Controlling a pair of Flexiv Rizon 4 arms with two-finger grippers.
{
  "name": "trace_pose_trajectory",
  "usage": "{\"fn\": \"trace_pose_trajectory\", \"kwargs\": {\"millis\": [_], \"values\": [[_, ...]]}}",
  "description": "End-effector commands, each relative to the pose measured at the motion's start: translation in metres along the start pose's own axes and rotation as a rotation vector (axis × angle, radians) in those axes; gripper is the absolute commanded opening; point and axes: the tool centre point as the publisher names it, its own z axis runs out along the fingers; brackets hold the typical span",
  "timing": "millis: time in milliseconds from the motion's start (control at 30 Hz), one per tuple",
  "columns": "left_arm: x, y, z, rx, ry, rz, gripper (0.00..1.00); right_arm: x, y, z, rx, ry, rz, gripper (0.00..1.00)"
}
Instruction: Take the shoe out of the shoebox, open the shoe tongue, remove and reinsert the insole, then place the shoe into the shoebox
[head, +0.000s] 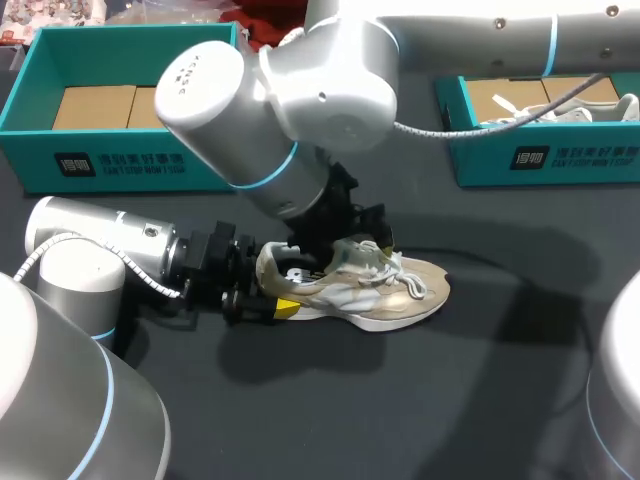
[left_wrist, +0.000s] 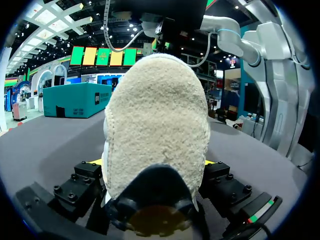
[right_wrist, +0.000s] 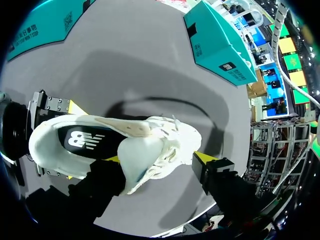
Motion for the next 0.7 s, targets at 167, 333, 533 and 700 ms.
{"fn": "trace_pose_trajectory", "kwargs": {"millis": [167,333,533,700], "values": [[0.001,0.004,0.0,0.0,-0.003,-0.001,0.0,-0.015,-0.002,-0.005,0.023,-0.002,0.685,0.75],[0.001,0.004,0.0,0.0,-0.003,-0.001,0.0,-0.004,-0.007,-0.003,0.051,0.024,0.661,0.73],[0.001,0.004,0.0,0.0,-0.003,-0.001,0.0,0.012,-0.014,-0.006,0.066,0.028,0.625,0.67],[0.001,0.004,0.0,0.0,-0.003,-0.001,0.0,0.016,-0.02,-0.016,0.064,0.022,0.616,0.46]]}}
